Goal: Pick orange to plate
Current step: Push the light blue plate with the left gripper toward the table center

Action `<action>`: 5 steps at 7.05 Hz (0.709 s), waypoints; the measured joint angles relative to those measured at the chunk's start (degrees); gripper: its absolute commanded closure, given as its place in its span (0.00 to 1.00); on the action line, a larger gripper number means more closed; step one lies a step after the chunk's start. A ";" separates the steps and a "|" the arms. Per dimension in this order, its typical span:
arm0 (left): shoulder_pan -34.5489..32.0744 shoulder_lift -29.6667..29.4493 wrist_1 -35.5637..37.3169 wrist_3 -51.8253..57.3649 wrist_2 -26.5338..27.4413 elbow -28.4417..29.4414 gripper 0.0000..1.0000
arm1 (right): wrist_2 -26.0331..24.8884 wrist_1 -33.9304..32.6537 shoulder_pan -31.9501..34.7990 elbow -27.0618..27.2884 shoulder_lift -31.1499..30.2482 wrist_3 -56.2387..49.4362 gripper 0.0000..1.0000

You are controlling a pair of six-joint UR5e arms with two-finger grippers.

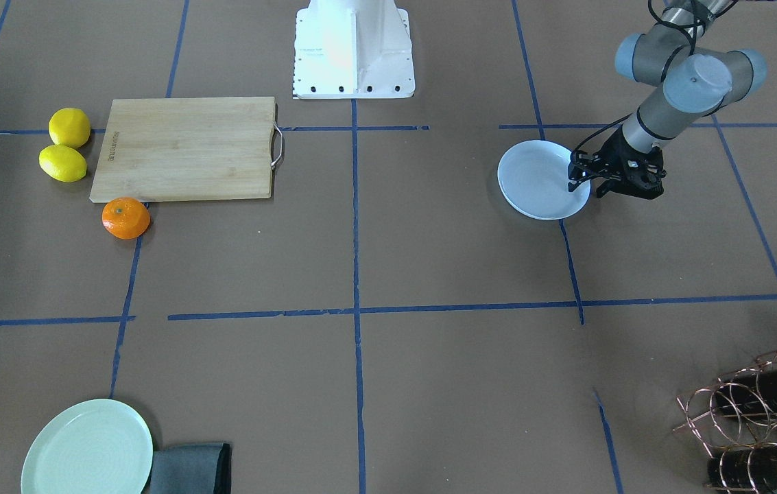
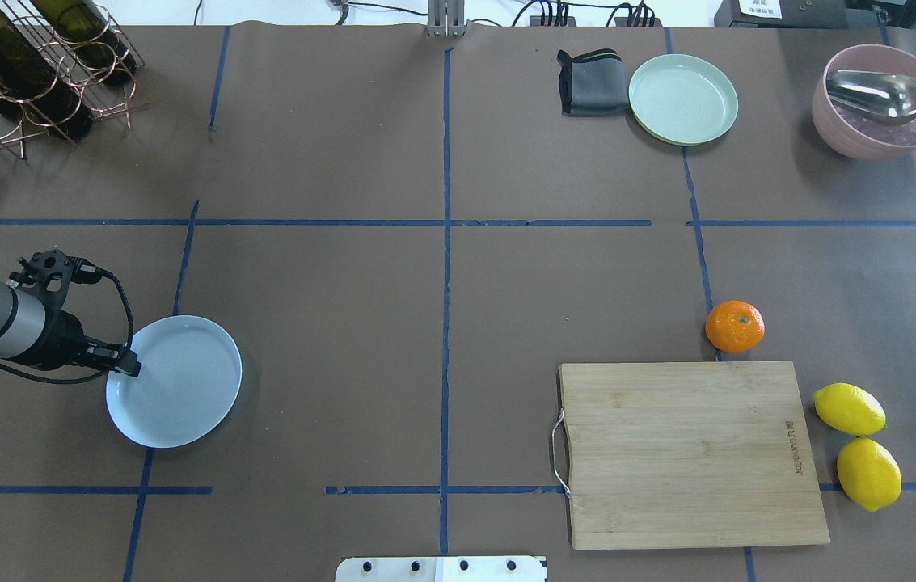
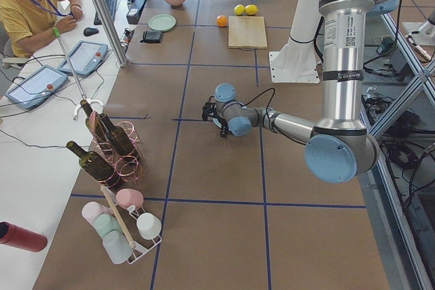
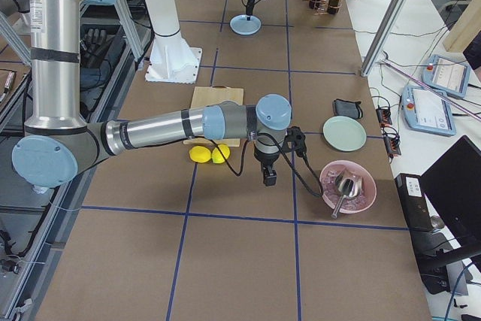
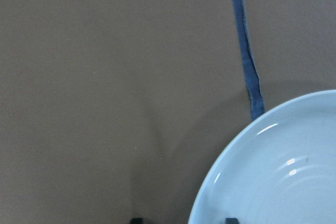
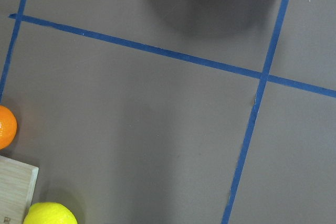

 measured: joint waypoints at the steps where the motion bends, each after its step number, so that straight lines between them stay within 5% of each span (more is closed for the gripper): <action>1: 0.01 0.12 0.01 -0.28 -0.07 -0.58 1.00 | 0.02 -0.01 0.00 0.03 0.00 0.00 0.00; 5: -0.12 -0.90 -1.79 -10.79 -0.55 -5.98 1.00 | 0.17 0.00 -0.08 0.08 0.00 0.09 0.00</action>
